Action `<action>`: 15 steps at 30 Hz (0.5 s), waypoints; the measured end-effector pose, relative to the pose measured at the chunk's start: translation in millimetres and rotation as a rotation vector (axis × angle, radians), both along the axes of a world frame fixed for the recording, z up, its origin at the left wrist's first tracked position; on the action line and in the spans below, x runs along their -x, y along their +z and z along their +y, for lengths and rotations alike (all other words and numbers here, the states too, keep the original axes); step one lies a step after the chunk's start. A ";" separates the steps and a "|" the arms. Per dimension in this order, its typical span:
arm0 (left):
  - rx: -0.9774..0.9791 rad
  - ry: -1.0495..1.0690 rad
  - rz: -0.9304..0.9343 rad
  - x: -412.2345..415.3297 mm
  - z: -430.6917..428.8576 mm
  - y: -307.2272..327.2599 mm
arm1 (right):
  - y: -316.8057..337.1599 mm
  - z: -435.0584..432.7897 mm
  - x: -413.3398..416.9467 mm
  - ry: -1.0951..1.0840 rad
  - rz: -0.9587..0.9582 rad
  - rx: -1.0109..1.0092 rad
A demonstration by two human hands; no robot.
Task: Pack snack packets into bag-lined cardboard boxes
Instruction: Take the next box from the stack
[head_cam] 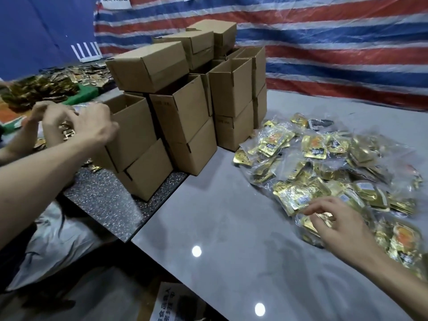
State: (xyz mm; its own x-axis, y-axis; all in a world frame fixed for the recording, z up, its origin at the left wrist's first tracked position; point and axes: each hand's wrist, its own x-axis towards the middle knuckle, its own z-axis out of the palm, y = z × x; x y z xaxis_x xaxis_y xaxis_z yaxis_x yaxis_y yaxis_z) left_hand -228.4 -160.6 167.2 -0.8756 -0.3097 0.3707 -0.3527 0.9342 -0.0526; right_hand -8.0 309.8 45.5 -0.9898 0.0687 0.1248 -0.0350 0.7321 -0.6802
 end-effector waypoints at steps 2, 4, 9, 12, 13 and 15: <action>0.010 -0.029 0.040 -6.5 9.8 7.6 | 1.6 4.5 -1.1 -0.008 0.008 0.008; 0.034 -0.060 0.085 -15.2 19.6 17.9 | 3.4 7.8 -2.5 -0.018 0.009 0.016; 0.106 -0.254 0.117 -46.7 45.7 44.1 | 7.9 12.5 -6.9 -0.037 0.004 0.023; 0.076 -0.454 0.102 -75.0 72.0 53.3 | 11.3 14.9 -9.9 -0.043 -0.006 0.011; 0.069 -0.518 0.089 -86.3 83.7 54.0 | 12.7 15.5 -11.0 -0.043 -0.005 0.004; 0.091 -0.622 0.060 -110.3 109.0 52.2 | 16.3 16.0 -13.3 -0.048 -0.003 -0.012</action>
